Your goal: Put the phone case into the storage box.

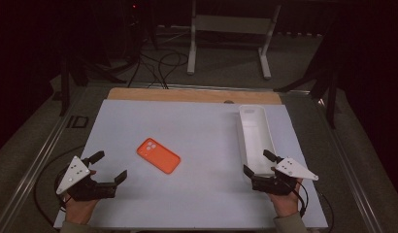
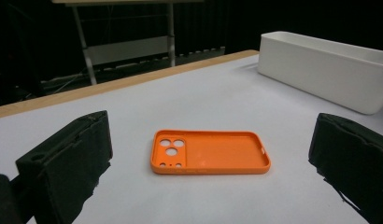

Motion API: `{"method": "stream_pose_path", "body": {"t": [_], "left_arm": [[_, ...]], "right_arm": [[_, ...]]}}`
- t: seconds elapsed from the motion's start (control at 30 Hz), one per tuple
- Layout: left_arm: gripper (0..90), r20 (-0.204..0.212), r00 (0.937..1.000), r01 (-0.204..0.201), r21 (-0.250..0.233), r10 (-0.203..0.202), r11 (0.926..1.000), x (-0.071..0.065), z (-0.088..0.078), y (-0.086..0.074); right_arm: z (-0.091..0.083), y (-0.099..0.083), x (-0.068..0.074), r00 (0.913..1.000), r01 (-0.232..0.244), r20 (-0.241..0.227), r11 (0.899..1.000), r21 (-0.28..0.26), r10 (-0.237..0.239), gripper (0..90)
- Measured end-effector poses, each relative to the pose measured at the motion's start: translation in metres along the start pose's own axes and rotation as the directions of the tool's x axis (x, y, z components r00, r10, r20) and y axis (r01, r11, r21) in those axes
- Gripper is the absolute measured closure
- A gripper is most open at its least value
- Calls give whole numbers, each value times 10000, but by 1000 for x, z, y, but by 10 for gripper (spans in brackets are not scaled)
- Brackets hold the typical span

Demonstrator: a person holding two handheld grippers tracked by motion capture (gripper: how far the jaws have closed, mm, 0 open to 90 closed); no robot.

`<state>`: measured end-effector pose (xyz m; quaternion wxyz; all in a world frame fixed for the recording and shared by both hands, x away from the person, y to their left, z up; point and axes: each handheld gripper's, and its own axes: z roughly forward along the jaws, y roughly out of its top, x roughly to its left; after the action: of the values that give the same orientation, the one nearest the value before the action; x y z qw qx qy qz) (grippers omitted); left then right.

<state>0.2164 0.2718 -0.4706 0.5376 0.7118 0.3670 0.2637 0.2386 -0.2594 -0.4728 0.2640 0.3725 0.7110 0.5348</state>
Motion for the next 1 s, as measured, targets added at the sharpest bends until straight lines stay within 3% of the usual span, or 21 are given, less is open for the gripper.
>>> {"method": "stream_pose_path", "body": {"t": [0.33,0.5,0.83,1.0], "left_arm": [[2,-61,9999,105,-24,-105,9999,1,-1,1],[4,-11,9994,347,-302,-347,9989,2,-3,4],[7,-132,9995,269,-208,-271,9994,-1,0,9],[7,-57,10000,54,95,-54,9999,-6,8,10]], "right_arm": [[2,0,1,9999,71,70,9999,91,-72,89],[1,-1,0,10000,-37,65,10000,64,37,89],[1,-2,0,9999,-55,115,10000,53,55,89],[2,-3,0,9999,-138,96,9999,102,137,90]]}}
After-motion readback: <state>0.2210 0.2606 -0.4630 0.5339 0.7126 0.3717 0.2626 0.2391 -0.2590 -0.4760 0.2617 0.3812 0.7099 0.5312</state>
